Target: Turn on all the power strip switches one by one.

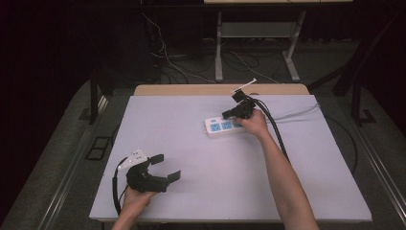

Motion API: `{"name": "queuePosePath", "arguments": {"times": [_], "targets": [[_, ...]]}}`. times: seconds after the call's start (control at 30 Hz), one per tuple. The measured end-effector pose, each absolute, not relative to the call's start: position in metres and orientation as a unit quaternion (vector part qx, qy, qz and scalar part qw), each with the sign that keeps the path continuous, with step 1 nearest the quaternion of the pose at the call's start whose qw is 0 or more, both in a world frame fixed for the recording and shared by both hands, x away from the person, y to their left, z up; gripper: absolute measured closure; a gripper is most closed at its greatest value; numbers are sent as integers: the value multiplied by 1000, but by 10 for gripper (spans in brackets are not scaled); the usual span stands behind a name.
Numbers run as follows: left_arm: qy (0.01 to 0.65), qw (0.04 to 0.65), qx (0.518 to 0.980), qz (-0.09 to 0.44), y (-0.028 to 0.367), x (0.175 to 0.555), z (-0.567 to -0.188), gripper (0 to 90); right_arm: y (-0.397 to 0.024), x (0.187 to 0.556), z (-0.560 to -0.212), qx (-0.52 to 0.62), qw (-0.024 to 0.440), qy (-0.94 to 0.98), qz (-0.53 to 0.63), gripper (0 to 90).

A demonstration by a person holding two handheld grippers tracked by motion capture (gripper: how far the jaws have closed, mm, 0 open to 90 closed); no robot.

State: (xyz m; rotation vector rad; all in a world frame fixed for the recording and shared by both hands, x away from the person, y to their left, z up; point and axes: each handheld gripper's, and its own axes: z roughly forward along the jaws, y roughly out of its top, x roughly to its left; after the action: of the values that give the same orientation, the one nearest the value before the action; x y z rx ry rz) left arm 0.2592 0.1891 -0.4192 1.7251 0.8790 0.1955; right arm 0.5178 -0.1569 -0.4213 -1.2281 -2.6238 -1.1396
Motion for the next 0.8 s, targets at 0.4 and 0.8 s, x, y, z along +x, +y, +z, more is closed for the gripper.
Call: {"name": "queuePosePath", "arguments": {"times": [0.4, 0.8], "targets": [[372, 561, 735, 79, 185, 259, -420, 1, -154, 511, -422, -388, -19, -845, -366, 900], [372, 562, 735, 79, 186, 259, -419, 1, -150, 508, -421, -385, -36, -851, -356, 900]]}}
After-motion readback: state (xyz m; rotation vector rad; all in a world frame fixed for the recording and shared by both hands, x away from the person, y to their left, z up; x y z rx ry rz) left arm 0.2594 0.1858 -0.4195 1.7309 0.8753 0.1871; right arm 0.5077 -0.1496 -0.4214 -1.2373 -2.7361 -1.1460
